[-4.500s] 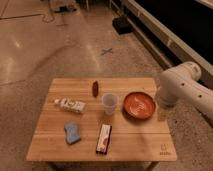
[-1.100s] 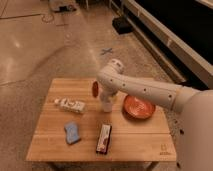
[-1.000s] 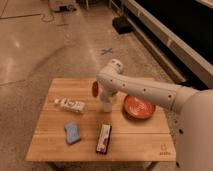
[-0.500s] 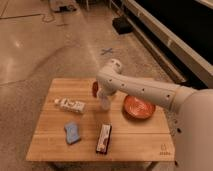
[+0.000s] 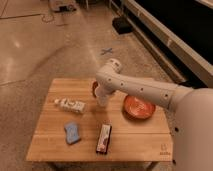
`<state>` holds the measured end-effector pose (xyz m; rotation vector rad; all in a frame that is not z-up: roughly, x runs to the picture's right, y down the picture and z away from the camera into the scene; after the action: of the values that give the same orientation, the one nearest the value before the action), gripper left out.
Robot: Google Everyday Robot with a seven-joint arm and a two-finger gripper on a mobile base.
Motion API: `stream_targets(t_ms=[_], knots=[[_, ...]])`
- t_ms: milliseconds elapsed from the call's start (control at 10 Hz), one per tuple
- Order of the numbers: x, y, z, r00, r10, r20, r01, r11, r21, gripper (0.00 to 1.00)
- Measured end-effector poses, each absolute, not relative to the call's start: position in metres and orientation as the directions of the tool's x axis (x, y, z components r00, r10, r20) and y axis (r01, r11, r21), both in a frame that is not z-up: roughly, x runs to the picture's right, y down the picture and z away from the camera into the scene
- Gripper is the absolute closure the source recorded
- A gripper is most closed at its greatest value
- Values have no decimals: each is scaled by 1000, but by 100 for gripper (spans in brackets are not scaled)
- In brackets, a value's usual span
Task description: Pick up the ceramic cup
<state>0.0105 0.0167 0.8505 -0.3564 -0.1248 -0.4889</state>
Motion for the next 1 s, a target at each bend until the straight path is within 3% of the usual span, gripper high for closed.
stream_targets(t_ms=[200,300,900,1000], knots=[[8,6,842,875,-438,204,482,826,-293,79],[9,4,842,875,-439,204,483,825,-293,80],[5,-13,828,870,-447,209,491,827,-273,77],[5,-15,825,869,-447,210,491,827,-274,72]])
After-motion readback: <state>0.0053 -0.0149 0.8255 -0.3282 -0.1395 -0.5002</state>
